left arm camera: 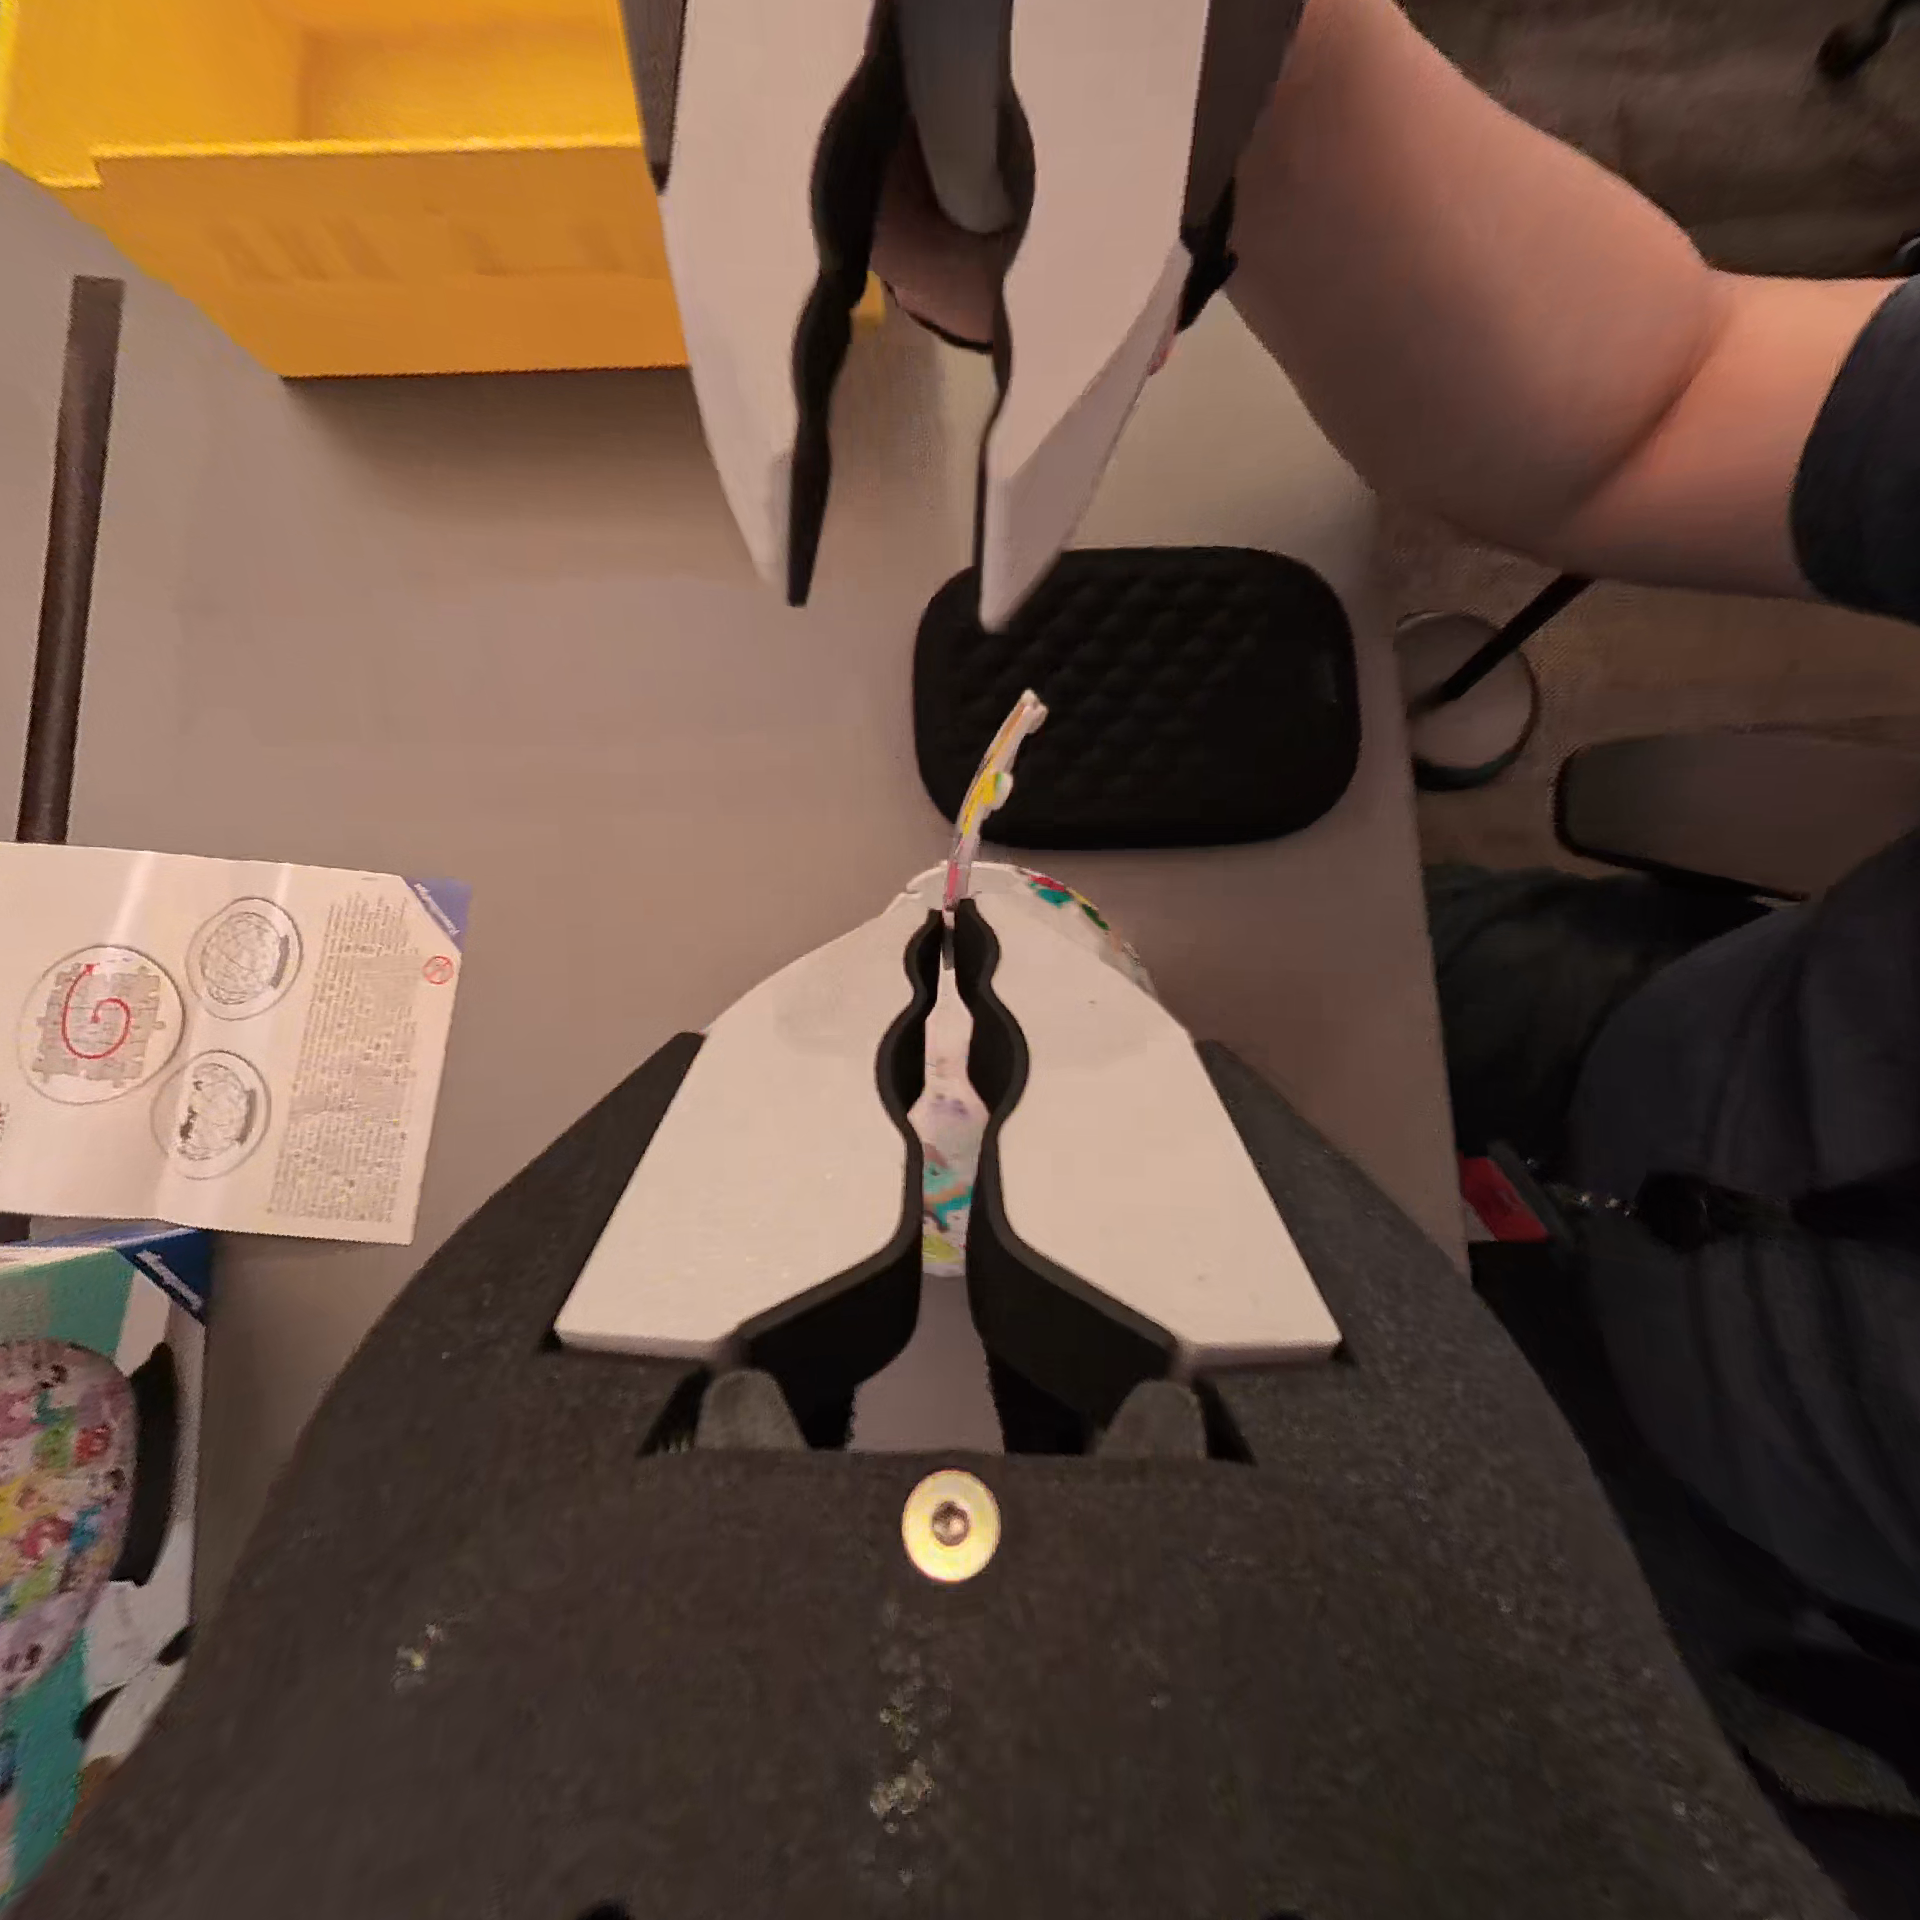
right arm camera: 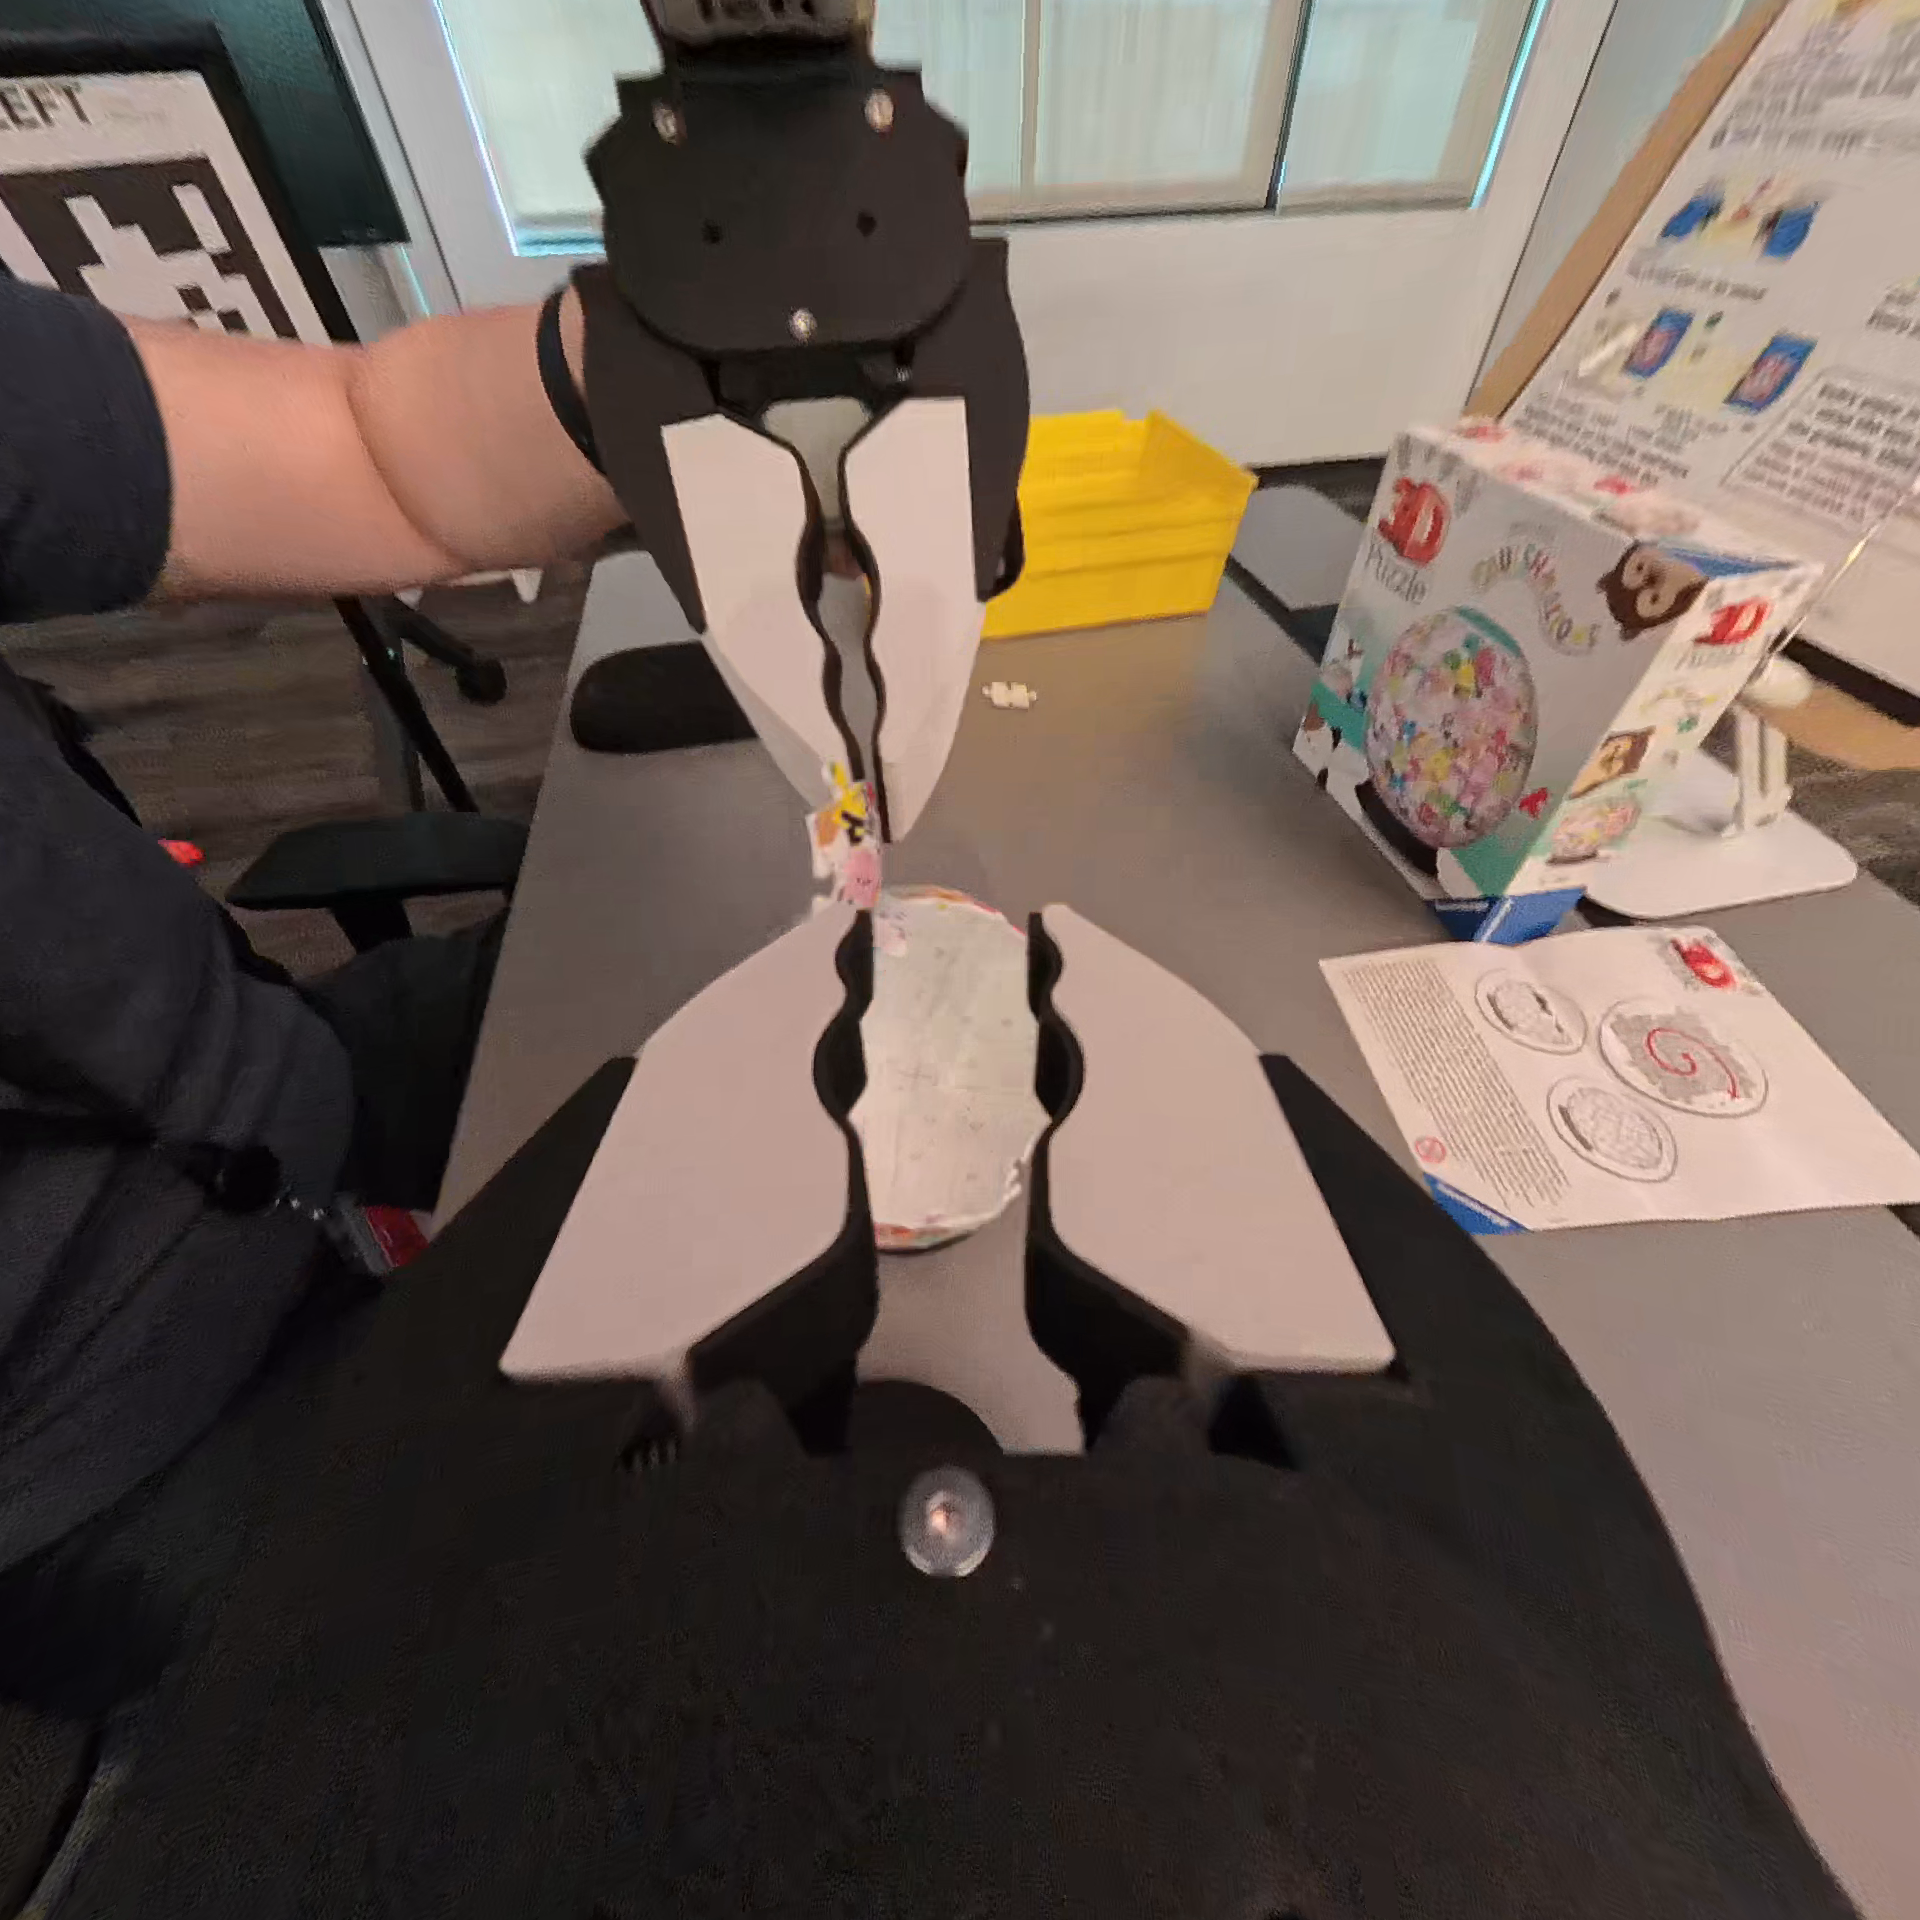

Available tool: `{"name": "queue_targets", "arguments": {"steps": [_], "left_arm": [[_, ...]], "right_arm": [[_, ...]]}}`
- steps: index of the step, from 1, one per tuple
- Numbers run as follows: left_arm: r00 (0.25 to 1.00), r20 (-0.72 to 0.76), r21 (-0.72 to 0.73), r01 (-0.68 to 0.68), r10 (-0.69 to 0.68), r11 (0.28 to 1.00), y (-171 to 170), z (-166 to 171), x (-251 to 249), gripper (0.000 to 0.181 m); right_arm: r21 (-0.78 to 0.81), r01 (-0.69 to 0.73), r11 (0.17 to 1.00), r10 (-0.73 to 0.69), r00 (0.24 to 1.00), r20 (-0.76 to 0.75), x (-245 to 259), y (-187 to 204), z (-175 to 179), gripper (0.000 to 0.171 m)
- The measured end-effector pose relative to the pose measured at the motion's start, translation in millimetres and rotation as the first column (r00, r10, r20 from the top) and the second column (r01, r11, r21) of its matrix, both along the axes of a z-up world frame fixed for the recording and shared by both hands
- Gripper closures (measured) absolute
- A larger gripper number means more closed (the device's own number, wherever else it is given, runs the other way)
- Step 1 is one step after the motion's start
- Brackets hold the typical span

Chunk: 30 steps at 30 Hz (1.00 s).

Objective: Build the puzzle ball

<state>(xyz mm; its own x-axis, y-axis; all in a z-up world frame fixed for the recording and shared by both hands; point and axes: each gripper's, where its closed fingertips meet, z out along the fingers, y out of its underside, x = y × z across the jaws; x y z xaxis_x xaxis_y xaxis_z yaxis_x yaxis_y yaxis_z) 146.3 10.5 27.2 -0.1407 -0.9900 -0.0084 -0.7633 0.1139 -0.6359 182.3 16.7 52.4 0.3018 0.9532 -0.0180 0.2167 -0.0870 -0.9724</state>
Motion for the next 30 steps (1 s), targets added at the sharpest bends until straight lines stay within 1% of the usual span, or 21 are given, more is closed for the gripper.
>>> {"name": "queue_targets", "arguments": {"steps": [1, 2, 5, 8, 11, 15, 18, 20, 23, 28, 30], "left_arm": [[1.000, -0.014, -0.010, -0.004, 0.004, 1.000, 4.9, -3.3, 4.2, 0.179], [1.000, -0.031, -0.032, -0.003, 0.002, 0.999, 8.7, -6.7, 7.8, 0.179], [0.998, -0.063, -0.059, -0.008, 0.005, 0.998, 24.3, -16.0, 15.5, 0.179], [0.997, -0.067, -0.084, -0.031, 0.026, 0.996, 39.2, -21.1, 21.0, 0.179], [0.997, -0.064, -0.137, -0.058, 0.050, 0.989, 48.3, -24.9, 24.8, 0.179], [0.990, -0.099, -0.171, -0.111, 0.095, 0.979, 60.5, -36.1, 24.5, 0.179], [0.989, -0.100, -0.242, -0.133, 0.112, 0.961, 61.2, -38.9, 28.0, 0.179], [0.988, -0.092, -0.266, -0.145, 0.125, 0.953, 62.6, -38.7, 31.1, 0.179], [0.987, -0.089, -0.262, -0.152, 0.134, 0.953, 65.2, -39.2, 32.0, 0.179], [0.985, -0.085, -0.275, -0.169, 0.151, 0.946, 66.9, -39.4, 29.8, 0.179], [0.984, -0.077, -0.272, -0.174, 0.159, 0.946, 67.9, -38.7, 29.7, 0.179]], "right_arm": [[-0.015, -0.010, 1.000, 0.010, 1.000, 0.011, 1.1, 5.0, -5.2, 0.136], [-0.018, -0.023, 1.000, 0.023, 1.000, -0.001, 2.0, 9.0, -7.2, 0.136], [-0.028, -0.068, 0.997, 0.066, 0.996, -0.059, 5.2, 18.3, -6.4, 0.140], [-0.053, -0.069, 0.996, 0.066, 0.996, -0.059, 11.5, 32.0, -9.8, 0.141], [-0.081, -0.042, 0.996, 0.038, 0.998, -0.057, 12.7, 42.0, -18.6, 0.141], [-0.071, 0.056, 0.996, -0.059, 0.997, -0.049, 14.0, 51.7, -30.9, 0.141], [-0.104, 0.095, 0.990, -0.102, 0.993, -0.060, 13.8, 57.6, -37.3, 0.141], [-0.123, 0.118, 0.985, -0.123, 0.992, -0.031, 13.2, 61.1, -45.9, 0.141], [-0.131, 0.151, 0.980, -0.154, 0.988, -0.010, 13.9, 65.3, -52.6, 0.143], [-0.173, 0.131, 0.976, -0.144, 0.987, -0.068, 14.2, 64.2, -48.6, 0.148], [-0.181, 0.142, 0.973, -0.152, 0.988, -0.039, 14.7, 65.5, -53.9, 0.146]]}}
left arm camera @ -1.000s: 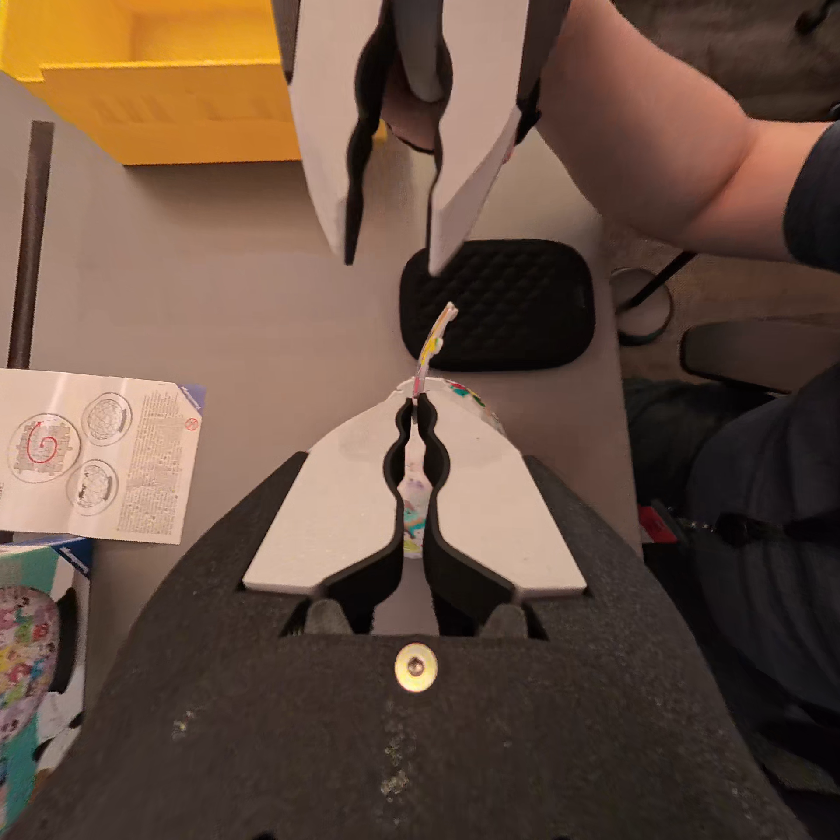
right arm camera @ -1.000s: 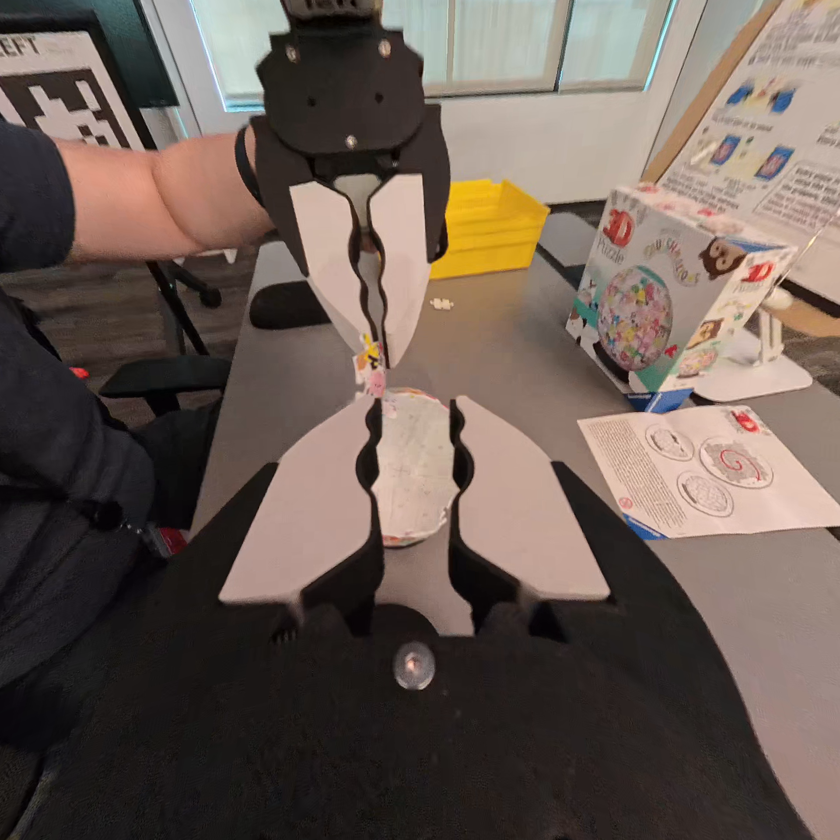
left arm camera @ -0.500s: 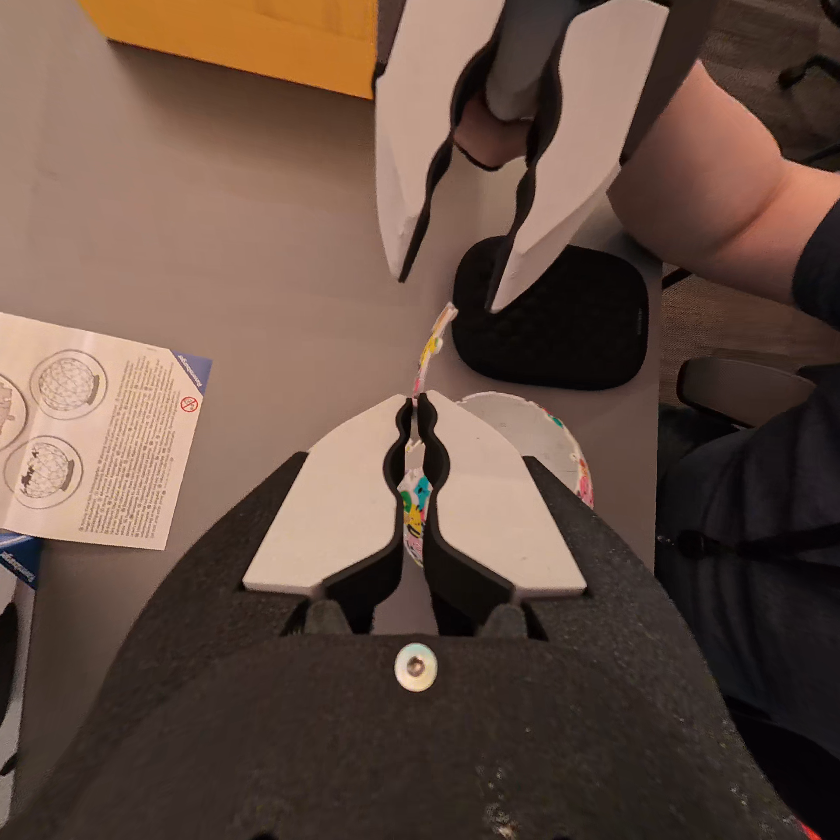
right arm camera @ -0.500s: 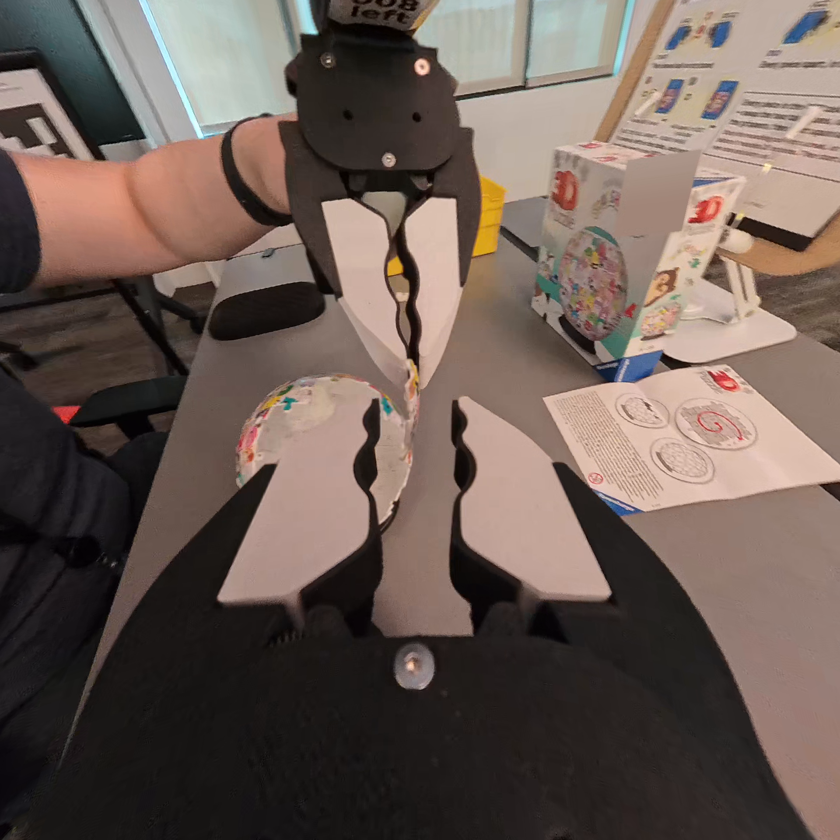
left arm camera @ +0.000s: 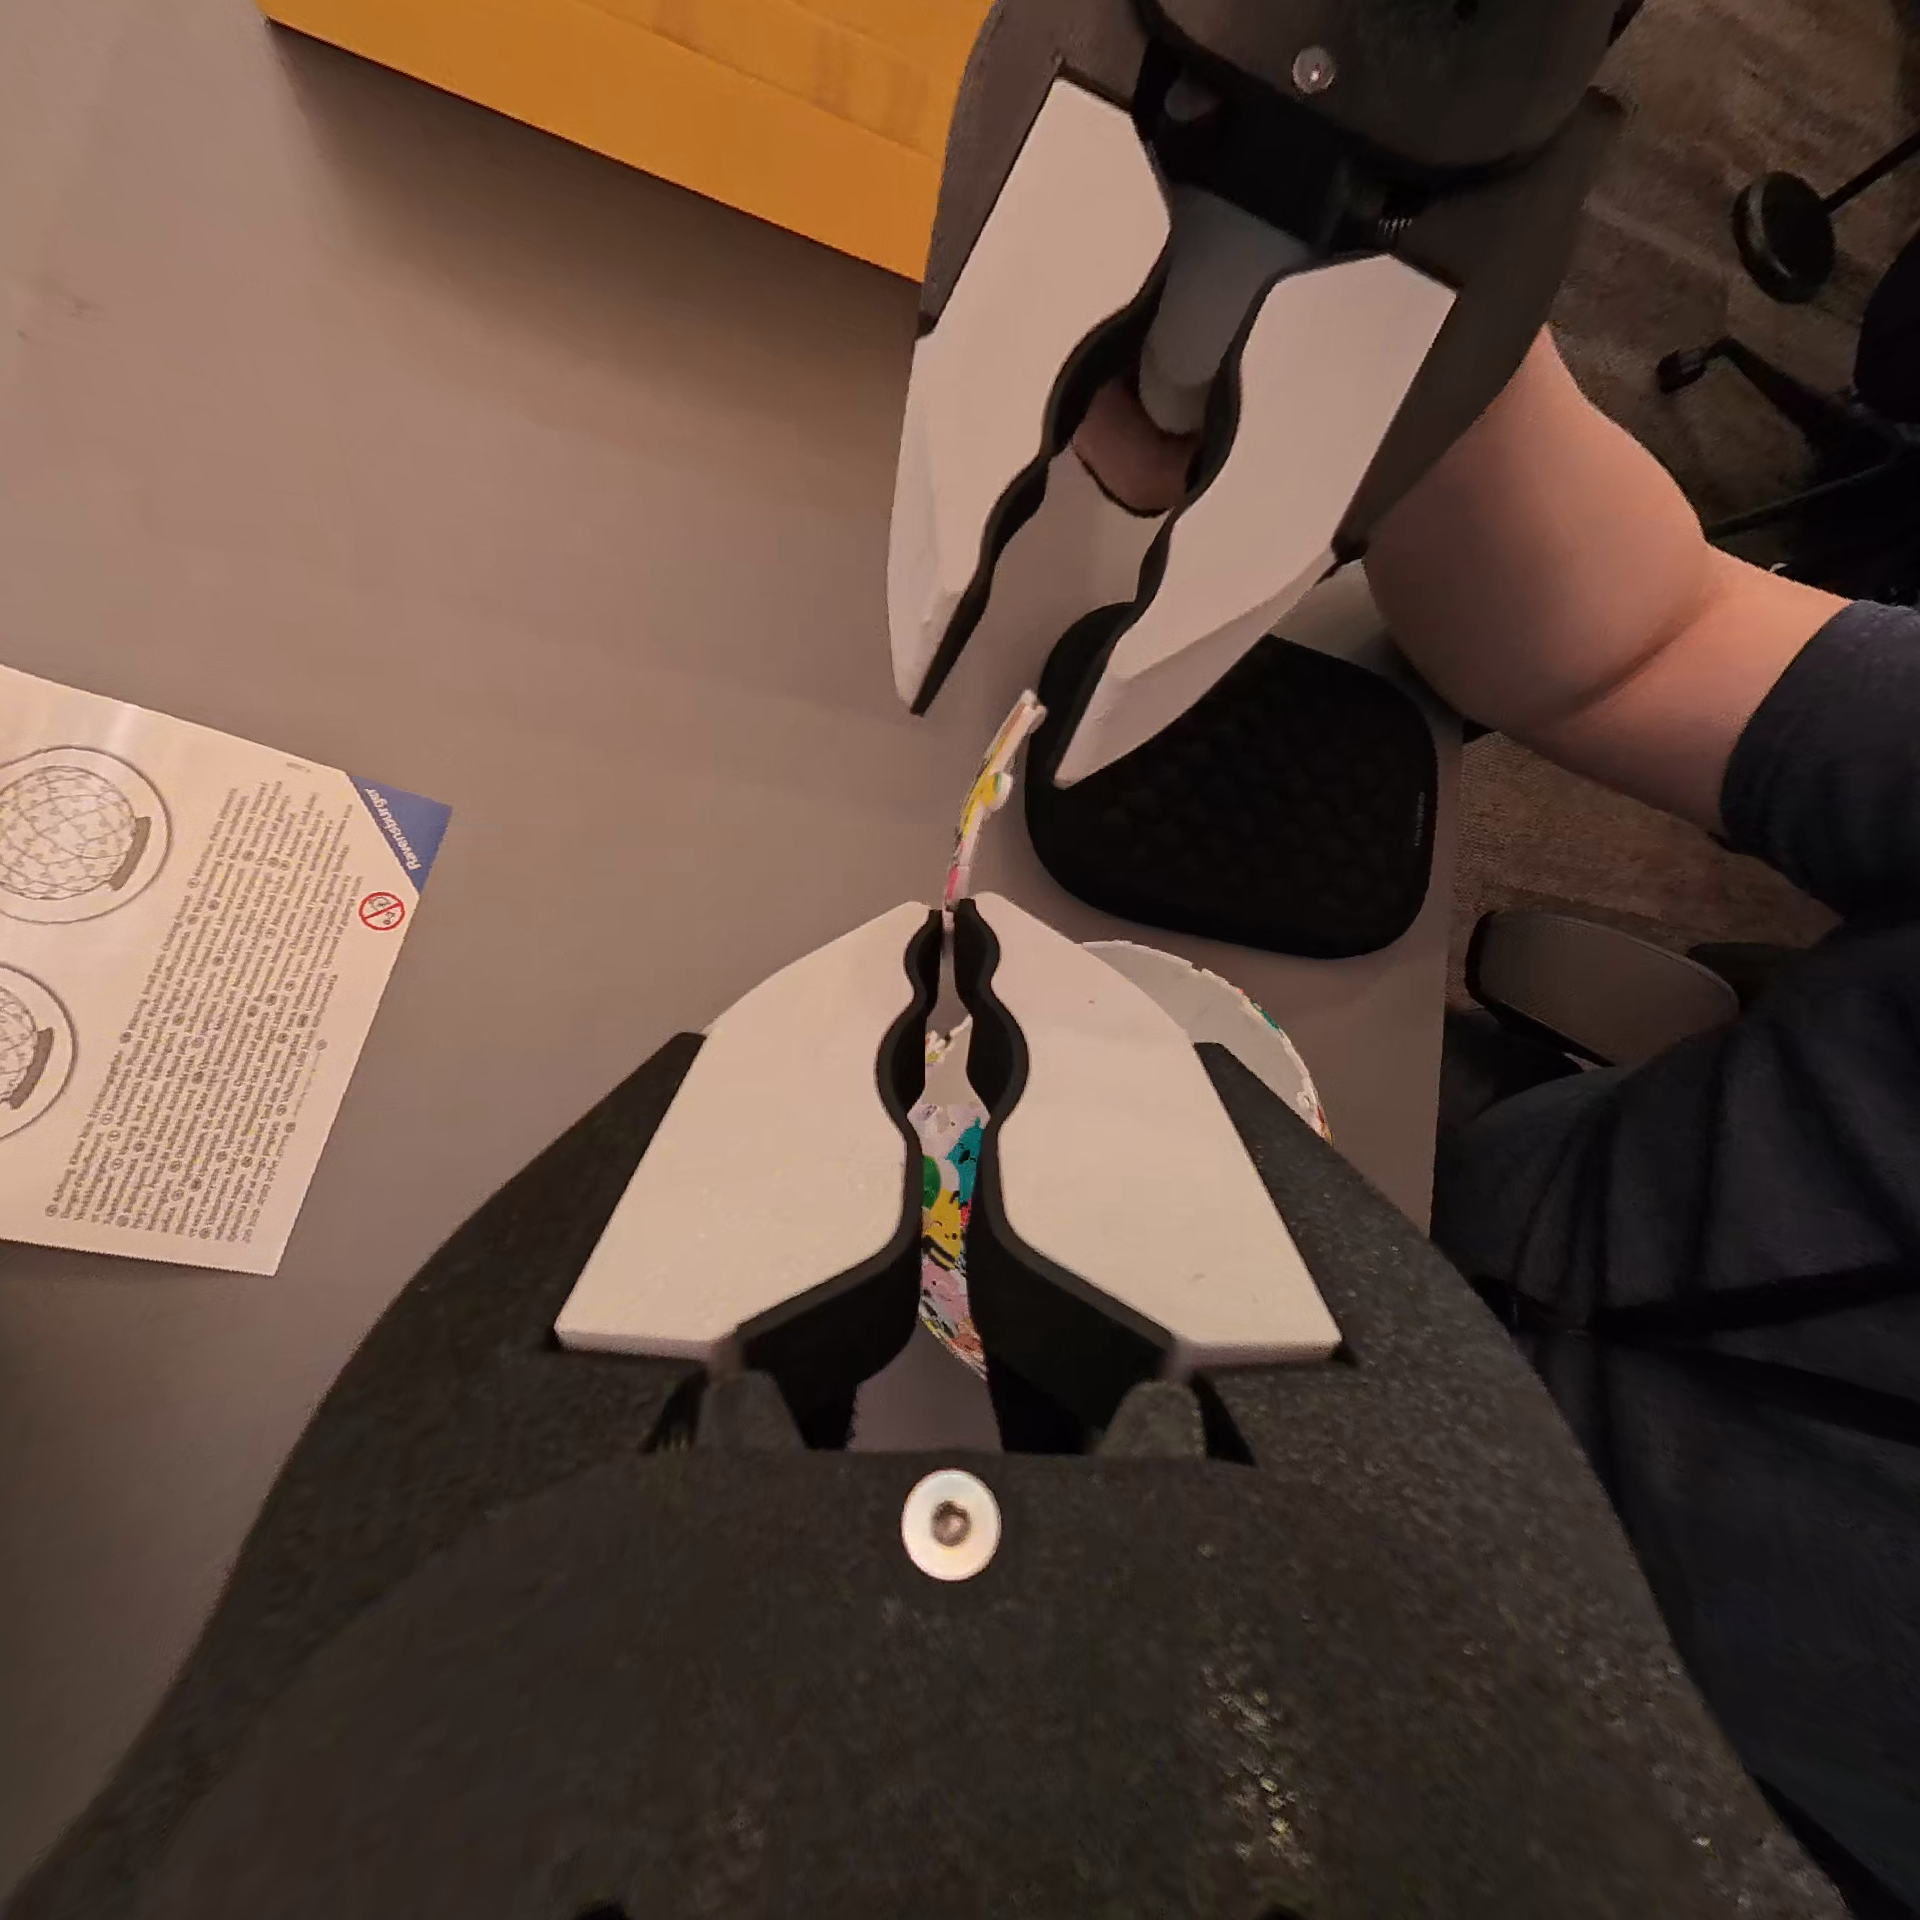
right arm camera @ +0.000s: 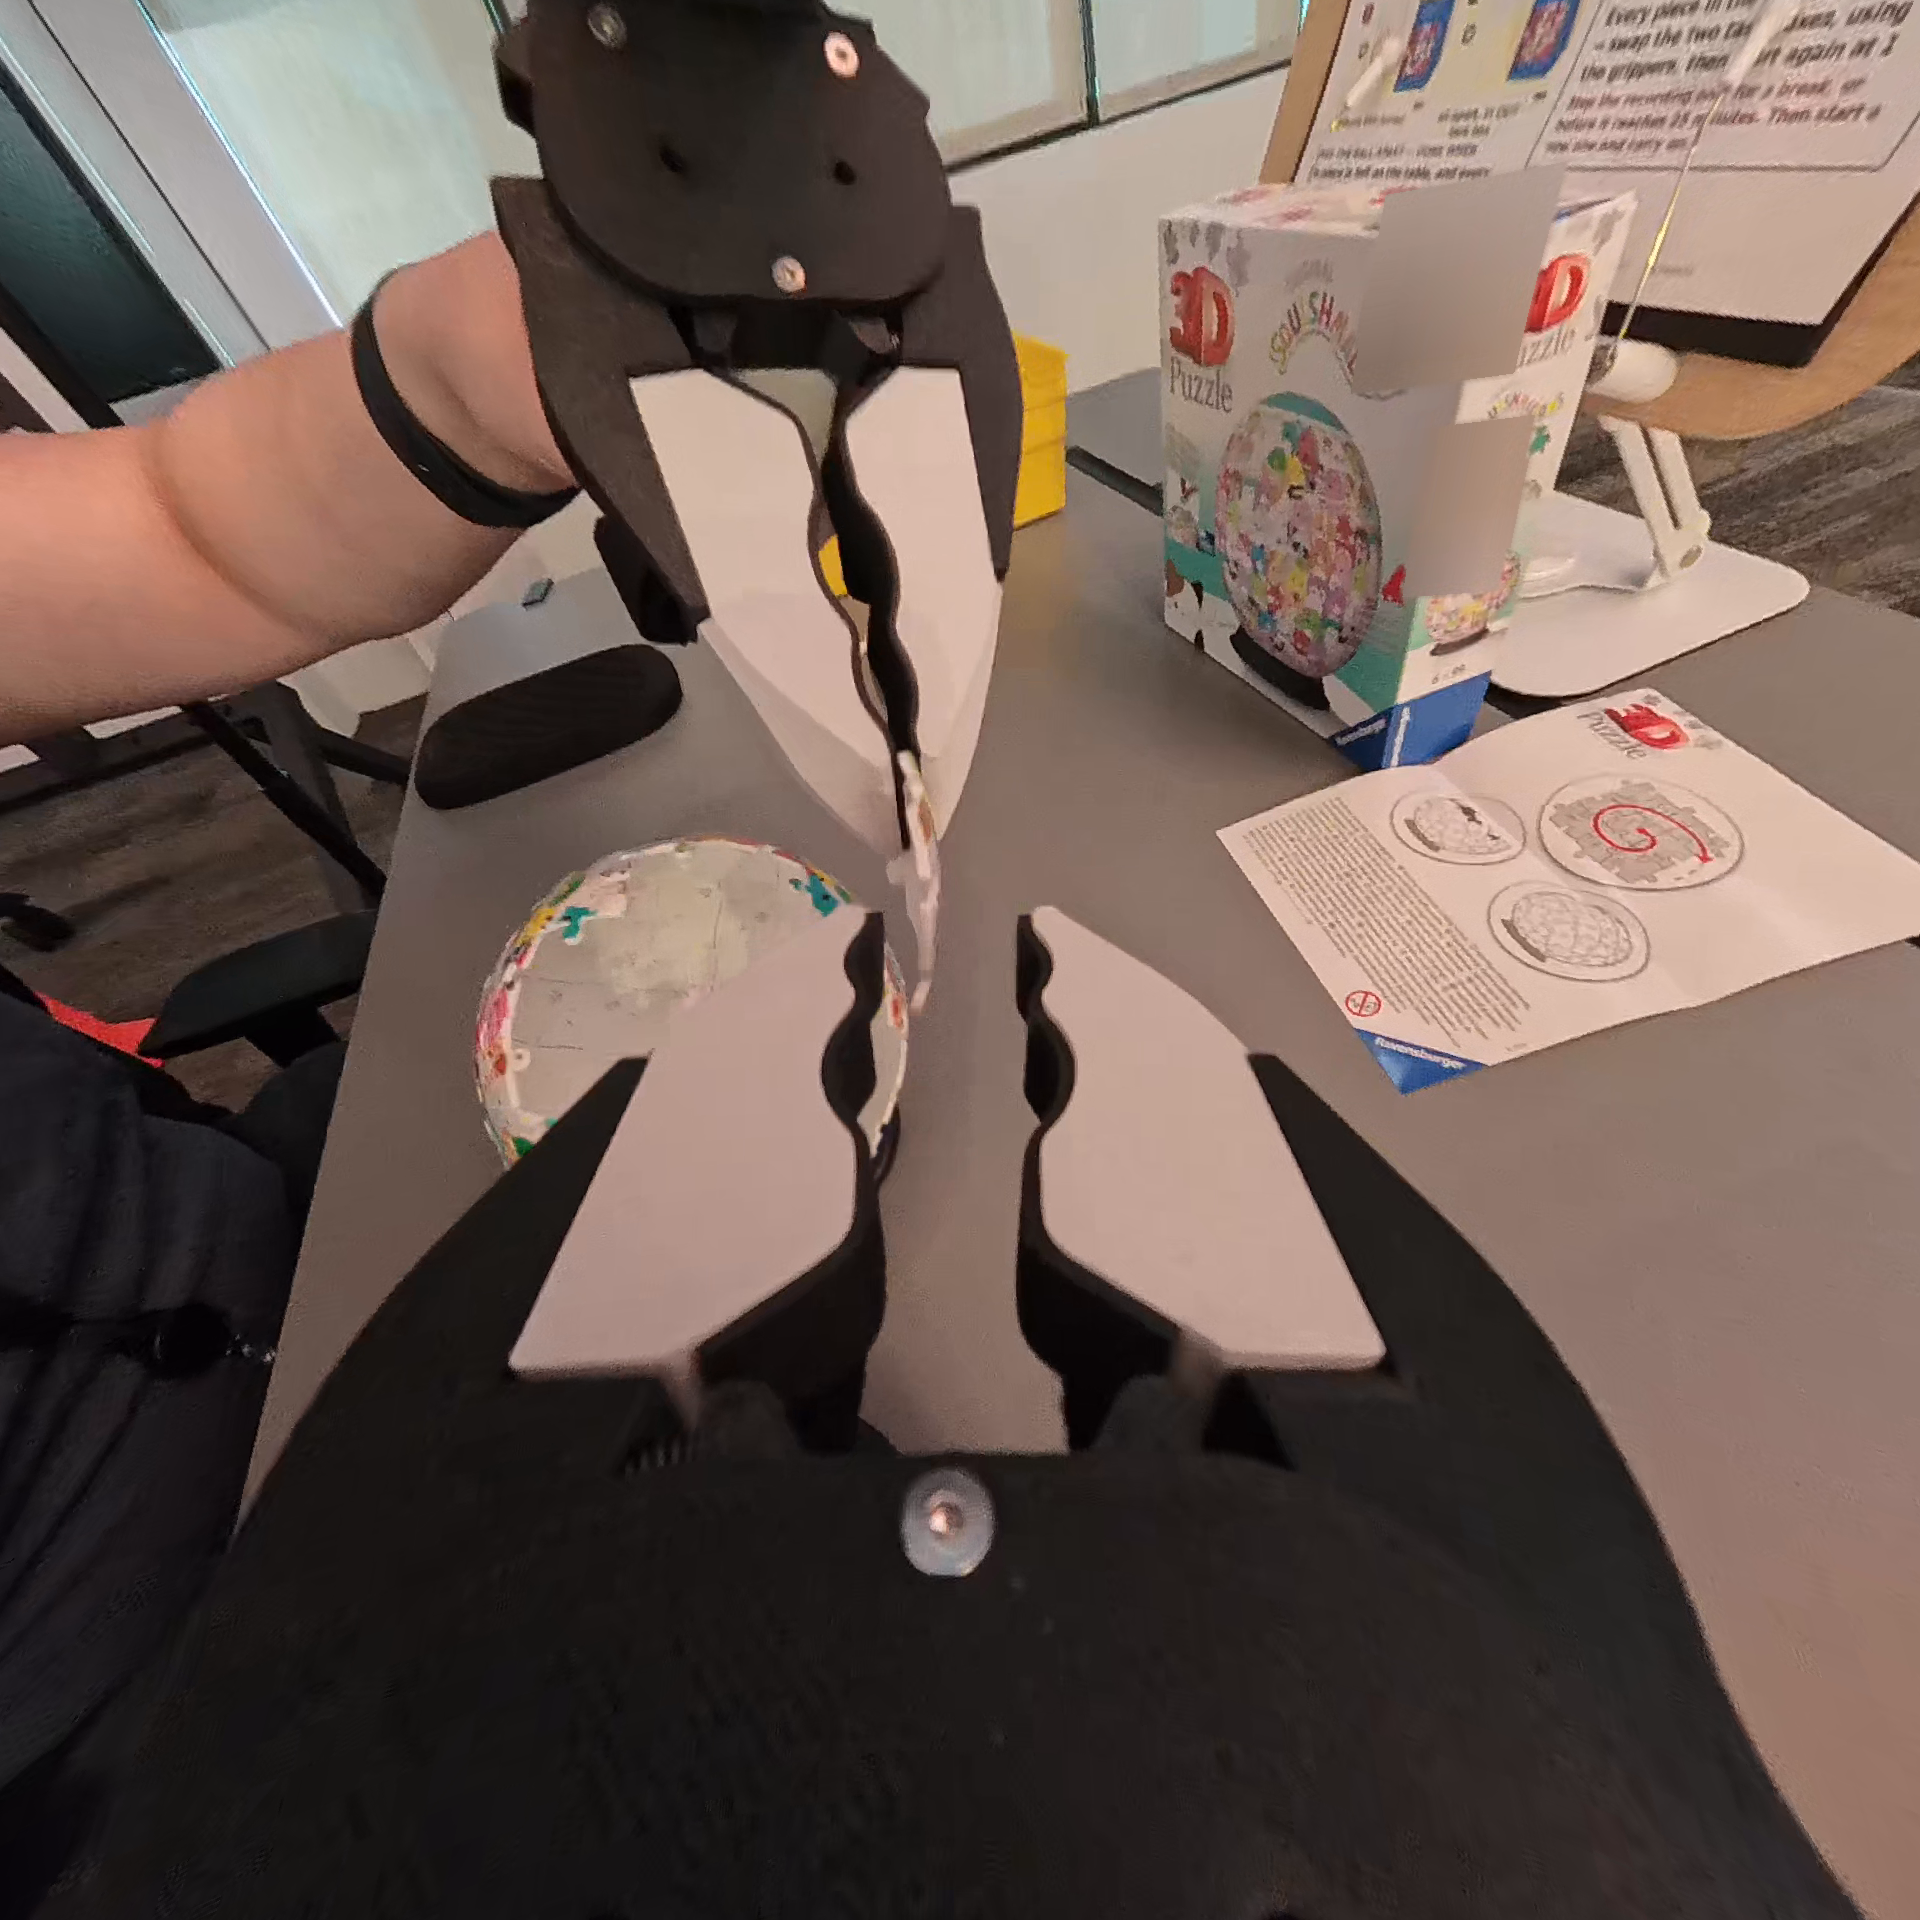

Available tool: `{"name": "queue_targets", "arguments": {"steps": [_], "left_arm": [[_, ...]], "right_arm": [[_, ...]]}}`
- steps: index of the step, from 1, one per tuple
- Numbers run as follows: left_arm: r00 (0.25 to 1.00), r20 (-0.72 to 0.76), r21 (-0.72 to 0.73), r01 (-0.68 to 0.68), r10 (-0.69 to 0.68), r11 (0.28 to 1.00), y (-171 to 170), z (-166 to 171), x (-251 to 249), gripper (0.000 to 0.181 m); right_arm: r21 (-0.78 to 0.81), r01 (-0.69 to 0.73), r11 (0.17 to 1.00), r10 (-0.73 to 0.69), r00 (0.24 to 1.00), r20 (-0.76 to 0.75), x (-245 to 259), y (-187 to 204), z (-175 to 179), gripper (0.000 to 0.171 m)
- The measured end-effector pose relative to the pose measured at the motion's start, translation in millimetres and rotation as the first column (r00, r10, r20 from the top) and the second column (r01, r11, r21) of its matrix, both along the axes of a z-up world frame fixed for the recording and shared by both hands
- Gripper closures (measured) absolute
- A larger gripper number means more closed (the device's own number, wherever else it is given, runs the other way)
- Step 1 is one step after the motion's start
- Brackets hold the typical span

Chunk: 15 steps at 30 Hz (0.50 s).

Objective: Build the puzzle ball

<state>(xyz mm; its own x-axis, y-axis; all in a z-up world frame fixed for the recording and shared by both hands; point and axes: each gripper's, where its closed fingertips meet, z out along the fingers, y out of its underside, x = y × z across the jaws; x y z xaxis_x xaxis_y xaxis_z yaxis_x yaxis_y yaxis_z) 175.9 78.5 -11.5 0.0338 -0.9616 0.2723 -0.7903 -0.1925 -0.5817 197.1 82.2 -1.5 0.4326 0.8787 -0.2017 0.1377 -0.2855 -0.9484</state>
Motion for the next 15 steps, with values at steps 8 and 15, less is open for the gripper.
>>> {"name": "queue_targets", "arguments": {"steps": [8, 15], "left_arm": [[0.999, 0.000, -0.023, -0.039, 0.039, 0.999, 4.0, -5.7, -0.6, 0.179], [0.999, 0.013, -0.038, -0.029, 0.030, 0.999, 1.7, -5.9, 0.1, 0.179]], "right_arm": [[-0.008, 0.001, 1.000, -0.001, 1.000, -0.019, -3.5, 1.8, -2.7, 0.151], [-0.015, -0.021, 1.000, 0.021, 1.000, 0.008, -5.1, -0.2, -8.8, 0.167]]}}
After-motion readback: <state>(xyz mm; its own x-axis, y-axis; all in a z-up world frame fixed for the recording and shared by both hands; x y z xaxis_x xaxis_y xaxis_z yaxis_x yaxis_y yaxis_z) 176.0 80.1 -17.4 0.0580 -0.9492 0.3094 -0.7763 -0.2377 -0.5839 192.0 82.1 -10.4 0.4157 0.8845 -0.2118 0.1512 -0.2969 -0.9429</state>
